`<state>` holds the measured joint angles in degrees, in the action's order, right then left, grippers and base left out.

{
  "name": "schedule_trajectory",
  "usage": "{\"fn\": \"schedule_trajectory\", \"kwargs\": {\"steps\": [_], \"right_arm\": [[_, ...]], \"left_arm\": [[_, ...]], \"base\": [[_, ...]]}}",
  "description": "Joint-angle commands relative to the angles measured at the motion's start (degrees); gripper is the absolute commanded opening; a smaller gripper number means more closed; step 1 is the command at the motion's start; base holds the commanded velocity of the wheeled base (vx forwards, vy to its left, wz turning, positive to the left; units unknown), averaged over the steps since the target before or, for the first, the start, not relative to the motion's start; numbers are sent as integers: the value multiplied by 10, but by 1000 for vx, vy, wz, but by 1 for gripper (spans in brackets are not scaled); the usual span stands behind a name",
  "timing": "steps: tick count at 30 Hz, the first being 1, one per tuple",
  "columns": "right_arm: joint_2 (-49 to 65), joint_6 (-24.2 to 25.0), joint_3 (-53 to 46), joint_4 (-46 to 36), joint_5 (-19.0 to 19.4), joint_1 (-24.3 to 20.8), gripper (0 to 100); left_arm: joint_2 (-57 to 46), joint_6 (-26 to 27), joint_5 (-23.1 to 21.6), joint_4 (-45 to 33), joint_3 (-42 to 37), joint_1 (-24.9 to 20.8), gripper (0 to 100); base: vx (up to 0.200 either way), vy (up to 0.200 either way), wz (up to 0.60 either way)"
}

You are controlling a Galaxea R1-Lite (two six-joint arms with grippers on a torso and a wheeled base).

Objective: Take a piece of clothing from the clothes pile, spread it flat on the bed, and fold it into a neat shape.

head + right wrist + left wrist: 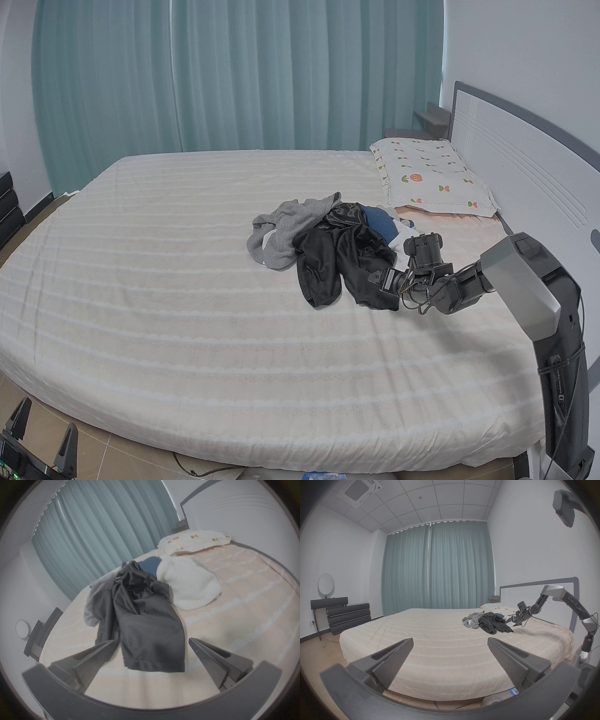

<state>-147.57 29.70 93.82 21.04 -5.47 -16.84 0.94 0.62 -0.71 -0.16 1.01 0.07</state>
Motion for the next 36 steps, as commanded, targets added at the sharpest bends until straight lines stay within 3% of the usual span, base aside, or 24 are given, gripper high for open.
{"fn": "schedule_trajectory", "kwargs": {"steps": [1,16,17,26,31,34,36], "right_arm": [[-40,4,35,-7,-2,8,100],[-86,38,91,-4,-1,4,100],[-86,40,92,-4,-1,4,0],[-72,53,82,11,2,-5,0],[-12,137,33,11,21,-6,0],[0,143,18,12,28,-6,0],[101,158,-115,48,99,-2,0]], "left_arm": [[-9,1,0,0,-9,0,100],[-9,1,0,0,-9,0,100],[-9,0,0,0,-9,0,100],[-9,0,0,0,-9,0,100],[-9,0,0,0,-9,0,100],[-9,0,0,0,-9,0,100],[-9,0,0,0,-9,0,100]], "base": [[0,0,0],[0,0,0],[0,0,0],[0,0,0],[0,0,0],[0,0,0],[0,0,0]]}}
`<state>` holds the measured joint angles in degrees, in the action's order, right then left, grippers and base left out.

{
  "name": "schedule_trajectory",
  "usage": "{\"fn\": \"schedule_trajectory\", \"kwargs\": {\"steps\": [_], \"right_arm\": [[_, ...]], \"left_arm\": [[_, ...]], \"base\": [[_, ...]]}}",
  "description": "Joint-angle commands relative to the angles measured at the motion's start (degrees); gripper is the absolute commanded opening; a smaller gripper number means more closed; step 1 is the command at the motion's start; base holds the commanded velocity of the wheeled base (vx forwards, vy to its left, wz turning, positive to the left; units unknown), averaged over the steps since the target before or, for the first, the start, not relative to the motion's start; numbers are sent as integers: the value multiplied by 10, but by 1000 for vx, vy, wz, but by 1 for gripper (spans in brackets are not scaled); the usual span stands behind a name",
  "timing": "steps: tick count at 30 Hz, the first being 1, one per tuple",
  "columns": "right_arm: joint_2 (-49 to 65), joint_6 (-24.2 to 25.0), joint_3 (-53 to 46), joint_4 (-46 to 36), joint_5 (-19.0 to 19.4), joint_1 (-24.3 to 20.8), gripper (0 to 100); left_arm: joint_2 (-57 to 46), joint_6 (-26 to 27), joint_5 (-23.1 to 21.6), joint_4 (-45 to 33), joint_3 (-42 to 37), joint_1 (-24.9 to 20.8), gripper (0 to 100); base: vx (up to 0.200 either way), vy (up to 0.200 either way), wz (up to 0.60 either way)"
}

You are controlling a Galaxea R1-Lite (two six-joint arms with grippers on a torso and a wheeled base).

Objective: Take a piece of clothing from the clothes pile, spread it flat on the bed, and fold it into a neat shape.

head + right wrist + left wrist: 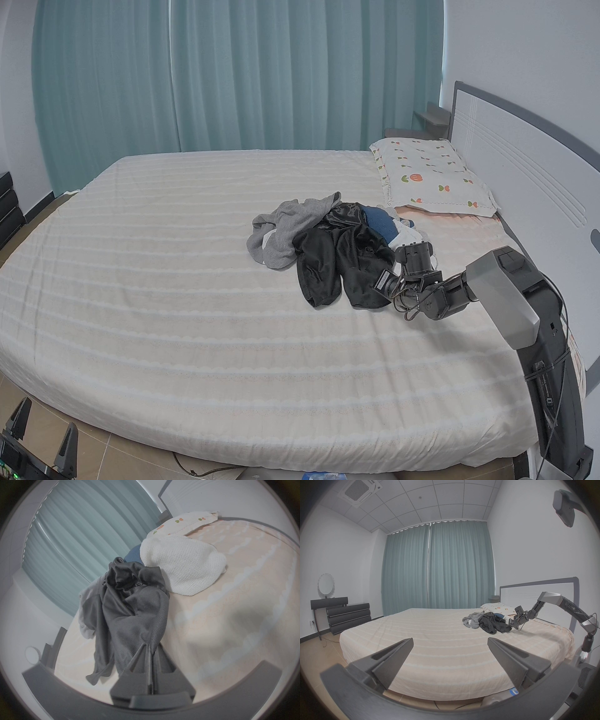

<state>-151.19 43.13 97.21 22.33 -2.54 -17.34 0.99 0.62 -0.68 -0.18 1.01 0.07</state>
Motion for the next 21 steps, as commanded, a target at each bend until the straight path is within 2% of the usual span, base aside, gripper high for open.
{"fn": "schedule_trajectory", "kwargs": {"steps": [1,2,3,4,5,6,8,10,18,21], "right_arm": [[141,24,-154,38,71,3,0],[179,27,-214,79,94,5,0],[179,27,-214,79,94,5,0],[224,34,-292,139,110,4,0],[249,37,-330,170,116,2,0],[252,38,-334,174,117,2,0],[317,43,-418,241,137,-2,0],[369,43,-460,261,144,-9,0],[572,28,-509,238,137,-38,0],[629,-2,-503,193,135,-49,0]], "left_arm": [[-10,1,0,0,-9,0,100],[-10,0,0,0,-9,0,100],[-10,0,0,0,-9,0,100],[-10,0,0,0,-9,0,100],[-10,0,0,0,-9,0,100],[-10,0,0,0,-9,0,100],[-10,0,0,0,-9,0,100],[-10,3,0,0,-9,0,100],[-10,7,-4,1,-9,0,100],[-10,10,-5,2,-9,0,100]], "base": [[0,0,0],[0,0,0],[0,0,0],[0,0,0],[0,0,0],[0,0,0],[0,0,0],[0,0,0],[0,0,0],[0,0,0]]}}
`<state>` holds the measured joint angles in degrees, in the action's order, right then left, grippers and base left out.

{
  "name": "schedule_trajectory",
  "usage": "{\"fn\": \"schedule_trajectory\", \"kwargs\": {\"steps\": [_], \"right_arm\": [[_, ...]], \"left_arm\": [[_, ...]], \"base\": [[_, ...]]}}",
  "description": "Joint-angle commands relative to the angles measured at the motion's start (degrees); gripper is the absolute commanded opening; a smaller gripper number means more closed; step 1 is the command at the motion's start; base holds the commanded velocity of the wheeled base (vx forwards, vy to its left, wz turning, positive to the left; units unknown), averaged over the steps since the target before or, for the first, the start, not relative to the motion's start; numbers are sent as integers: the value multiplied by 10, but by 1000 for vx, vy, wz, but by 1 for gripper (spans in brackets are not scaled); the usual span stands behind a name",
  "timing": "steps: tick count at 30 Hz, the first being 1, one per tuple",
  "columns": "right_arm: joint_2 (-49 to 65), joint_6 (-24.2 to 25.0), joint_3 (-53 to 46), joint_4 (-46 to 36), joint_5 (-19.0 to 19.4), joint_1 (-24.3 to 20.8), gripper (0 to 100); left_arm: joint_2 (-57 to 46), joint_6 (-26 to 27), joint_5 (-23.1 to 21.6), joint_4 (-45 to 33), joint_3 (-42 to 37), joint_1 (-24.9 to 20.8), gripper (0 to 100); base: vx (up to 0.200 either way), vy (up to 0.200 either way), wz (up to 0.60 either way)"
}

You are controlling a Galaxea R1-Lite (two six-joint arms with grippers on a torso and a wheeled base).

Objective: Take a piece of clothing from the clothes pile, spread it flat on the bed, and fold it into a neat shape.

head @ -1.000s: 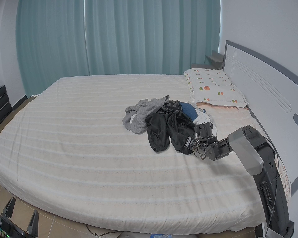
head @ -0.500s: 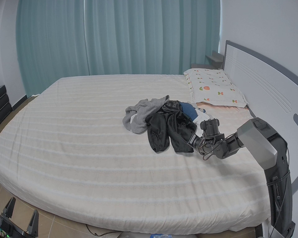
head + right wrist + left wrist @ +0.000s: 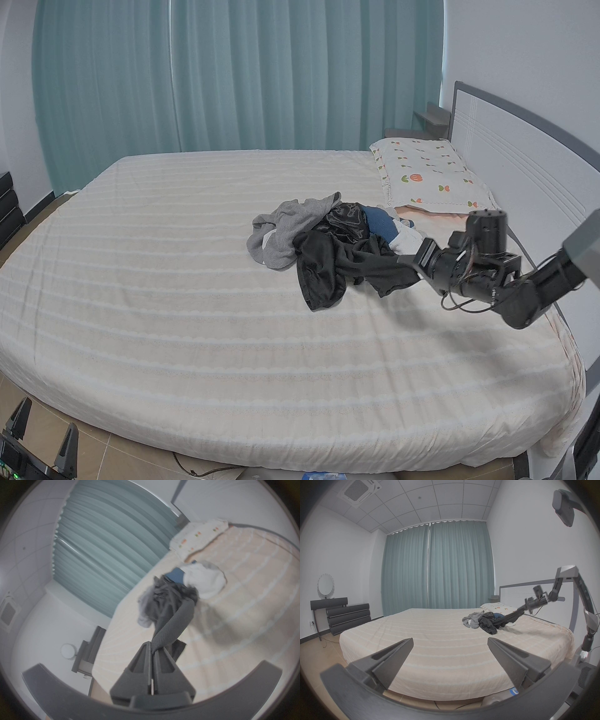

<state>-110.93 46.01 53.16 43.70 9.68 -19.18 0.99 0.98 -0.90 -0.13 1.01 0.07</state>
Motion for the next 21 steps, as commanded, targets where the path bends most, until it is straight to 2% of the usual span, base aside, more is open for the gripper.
{"fn": "schedule_trajectory", "kwargs": {"steps": [1,2,4,5,6,7,8,9,11,13,14,16,17,18,20,21], "right_arm": [[227,-30,-62,-20,13,-31,0],[253,-51,-60,-31,10,-39,0],[253,-51,-60,-31,10,-39,0],[285,-74,-37,-42,2,-55,0],[295,-78,-26,-50,-4,-61,0],[297,-78,-25,-51,-5,-62,0],[307,-80,-7,-65,-9,-70,0],[315,-82,20,-90,-12,-81,0],[319,-89,49,-112,-13,-94,0],[319,-89,51,-113,-13,-96,0],[320,-92,71,-121,-23,-115,0],[315,-96,74,-121,-26,-123,0],[314,-98,74,-121,-26,-124,0],[309,-107,74,-120,-26,-131,0],[309,-107,74,-120,-26,-131,0],[308,-109,75,-118,-26,-132,0]], "left_arm": [[-10,7,-3,1,-9,0,100],[-10,26,-7,5,-9,0,100],[-10,26,-7,5,-9,0,100],[-10,10,-2,15,-8,0,100],[-8,-21,0,37,22,0,100],[-7,-28,0,42,29,0,100],[15,-83,6,77,100,-2,100],[75,-126,-7,80,159,-2,100],[146,-96,-28,65,177,-1,100],[150,-92,-30,65,179,-2,100],[252,-47,-80,69,181,-13,100],[313,-33,-117,83,188,-27,100],[322,-32,-120,87,189,-29,100],[389,-25,-131,115,189,-42,100],[389,-25,-131,115,189,-42,100],[487,-25,-132,155,184,-76,100]], "base": [[0,0,0],[0,0,0],[0,0,0],[0,0,0],[0,0,0],[0,0,0],[0,0,0],[0,0,0],[0,0,0],[0,0,0],[0,0,0],[0,0,0],[0,0,0],[0,0,0],[0,0,0],[0,0,0]]}}
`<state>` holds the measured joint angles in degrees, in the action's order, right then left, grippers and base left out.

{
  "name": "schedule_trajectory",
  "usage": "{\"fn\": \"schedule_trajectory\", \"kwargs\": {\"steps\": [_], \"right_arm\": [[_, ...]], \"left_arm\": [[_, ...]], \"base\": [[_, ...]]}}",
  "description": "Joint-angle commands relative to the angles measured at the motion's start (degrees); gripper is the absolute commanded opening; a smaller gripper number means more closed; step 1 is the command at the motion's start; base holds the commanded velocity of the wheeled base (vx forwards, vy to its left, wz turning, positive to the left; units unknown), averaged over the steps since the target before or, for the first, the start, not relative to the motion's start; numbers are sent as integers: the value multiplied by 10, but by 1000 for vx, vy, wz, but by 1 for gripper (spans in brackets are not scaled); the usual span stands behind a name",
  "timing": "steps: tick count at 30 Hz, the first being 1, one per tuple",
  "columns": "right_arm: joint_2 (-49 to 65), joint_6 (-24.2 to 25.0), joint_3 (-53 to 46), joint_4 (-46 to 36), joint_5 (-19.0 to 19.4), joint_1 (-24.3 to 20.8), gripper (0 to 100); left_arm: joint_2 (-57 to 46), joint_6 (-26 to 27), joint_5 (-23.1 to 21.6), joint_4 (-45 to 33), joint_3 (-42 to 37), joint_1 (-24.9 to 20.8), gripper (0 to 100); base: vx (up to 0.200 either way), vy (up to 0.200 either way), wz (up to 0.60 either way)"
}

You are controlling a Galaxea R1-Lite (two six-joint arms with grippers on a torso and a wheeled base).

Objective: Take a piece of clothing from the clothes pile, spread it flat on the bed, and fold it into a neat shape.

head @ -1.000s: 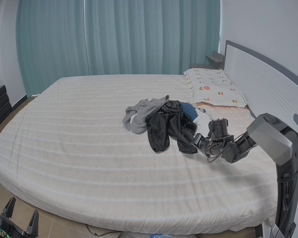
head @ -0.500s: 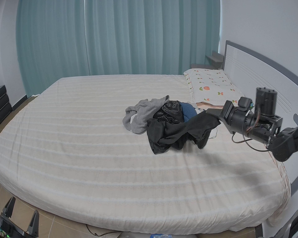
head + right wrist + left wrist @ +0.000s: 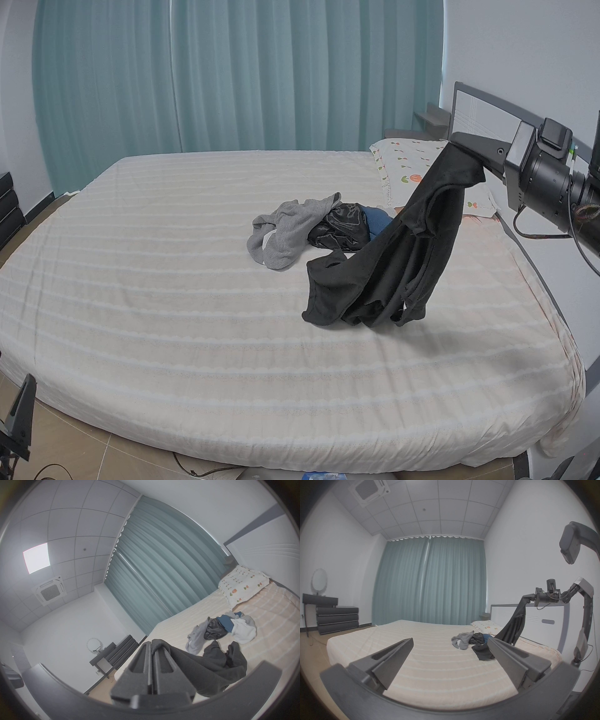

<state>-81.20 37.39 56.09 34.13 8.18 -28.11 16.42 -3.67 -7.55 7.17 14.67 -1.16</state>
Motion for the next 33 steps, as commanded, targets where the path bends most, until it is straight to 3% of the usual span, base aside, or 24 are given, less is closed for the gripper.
{"fn": "schedule_trajectory", "kwargs": {"steps": [1,6,9,12,18,22,28,33], "right_arm": [[10,-23,46,-22,-11,-42,0],[-1,-23,54,-23,-11,-42,0],[-2,-21,43,-23,-11,-41,0],[-3,-21,41,-22,-11,-40,0],[1,-23,48,-24,-11,-38,0],[1,-23,52,-24,-11,-38,0],[-3,-23,51,-24,-10,-34,0],[-7,-23,52,-23,-10,-35,0]], "left_arm": [[359,19,-65,90,46,-77,100],[471,17,-65,115,44,-140,100],[571,-2,-61,186,43,-186,100],[602,-13,-53,216,43,-203,100],[761,-59,1,325,61,-271,100],[852,-83,12,370,90,-295,100],[965,-86,76,402,180,-314,100],[1029,-87,81,413,216,-338,100]], "base": [[0,0,0],[0,0,0],[0,0,0],[0,0,0],[0,0,0],[0,0,0],[0,0,0],[0,0,0]]}}
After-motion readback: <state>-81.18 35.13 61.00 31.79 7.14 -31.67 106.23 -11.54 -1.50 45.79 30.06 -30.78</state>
